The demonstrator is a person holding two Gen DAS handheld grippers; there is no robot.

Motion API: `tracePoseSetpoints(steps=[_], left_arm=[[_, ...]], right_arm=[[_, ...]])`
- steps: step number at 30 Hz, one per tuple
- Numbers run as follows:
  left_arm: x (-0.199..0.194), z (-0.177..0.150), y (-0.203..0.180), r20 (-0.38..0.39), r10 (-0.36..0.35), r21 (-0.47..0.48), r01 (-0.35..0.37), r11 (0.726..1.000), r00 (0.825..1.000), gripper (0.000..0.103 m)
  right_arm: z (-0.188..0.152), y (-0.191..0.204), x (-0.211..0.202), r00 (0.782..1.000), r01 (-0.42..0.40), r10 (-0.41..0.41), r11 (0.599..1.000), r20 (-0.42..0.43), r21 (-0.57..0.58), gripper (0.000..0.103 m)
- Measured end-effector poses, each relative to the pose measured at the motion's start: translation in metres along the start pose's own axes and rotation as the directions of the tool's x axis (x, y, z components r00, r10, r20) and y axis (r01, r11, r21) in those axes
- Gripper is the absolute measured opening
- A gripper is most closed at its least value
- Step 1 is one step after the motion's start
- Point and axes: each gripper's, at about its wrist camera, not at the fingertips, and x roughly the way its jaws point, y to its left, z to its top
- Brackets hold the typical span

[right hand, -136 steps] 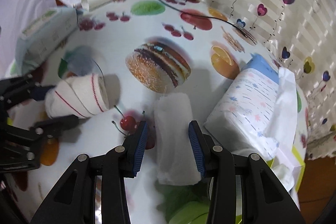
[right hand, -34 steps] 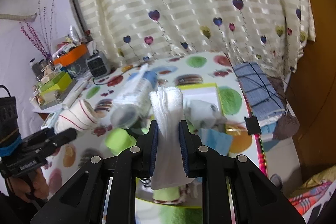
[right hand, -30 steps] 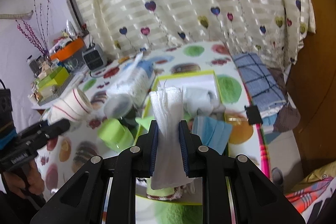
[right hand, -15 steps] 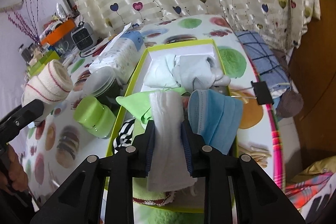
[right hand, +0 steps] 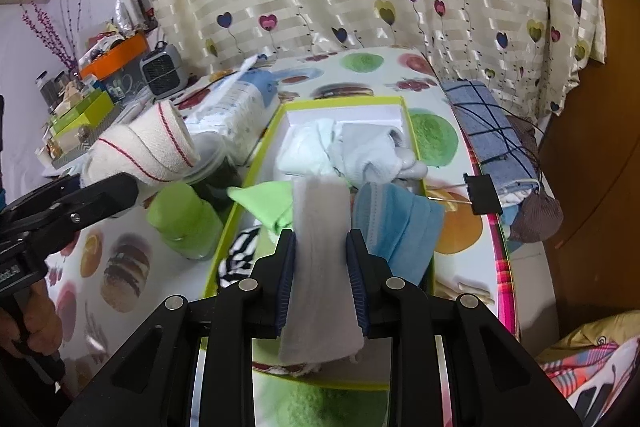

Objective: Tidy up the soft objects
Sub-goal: 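Lower the rolled towel and white cloth into the tray and open both grippers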

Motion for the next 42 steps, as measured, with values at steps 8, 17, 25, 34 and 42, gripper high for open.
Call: tracePoseSetpoints(steps=[8, 17, 25, 34, 42], left_arm=[[0.014, 0.008, -0.004, -0.01, 0.002, 0.014, -0.002, 1.0, 1.0, 0.045], [0.047, 0.021, -0.012, -0.03, -0.001, 0.032, 0.002, 0.999, 1.0, 0.045], [0.082, 0.029, -0.023, -0.066, 0.0, 0.042, 0.003, 0.999, 0.998, 0.045], [0.117, 0.034, -0.025, -0.116, 0.007, 0.057, 0.0, 0.998, 0.993, 0.045], [0.123, 0.032, -0.025, -0.145, 0.018, 0.068, -0.008, 0.998, 0.989, 0.047]], right_arm=[[0.0, 0.002, 0.001, 1.0, 0.0, 0.0, 1.0, 0.018, -0.028, 0.042], [0.007, -0.006, -0.021, 0.996, -0.001, 0.003, 1.0, 0.093, -0.016, 0.042], [0.005, -0.023, -0.021, 0.995, -0.002, 0.0, 1.0, 0.099, 0.02, 0.042], [0.004, -0.034, -0.018, 0.995, -0.004, 0.0, 0.999, 0.097, 0.043, 0.042], [0.002, -0.037, -0.015, 0.996, -0.001, -0.004, 0.999, 0.09, 0.051, 0.042]])
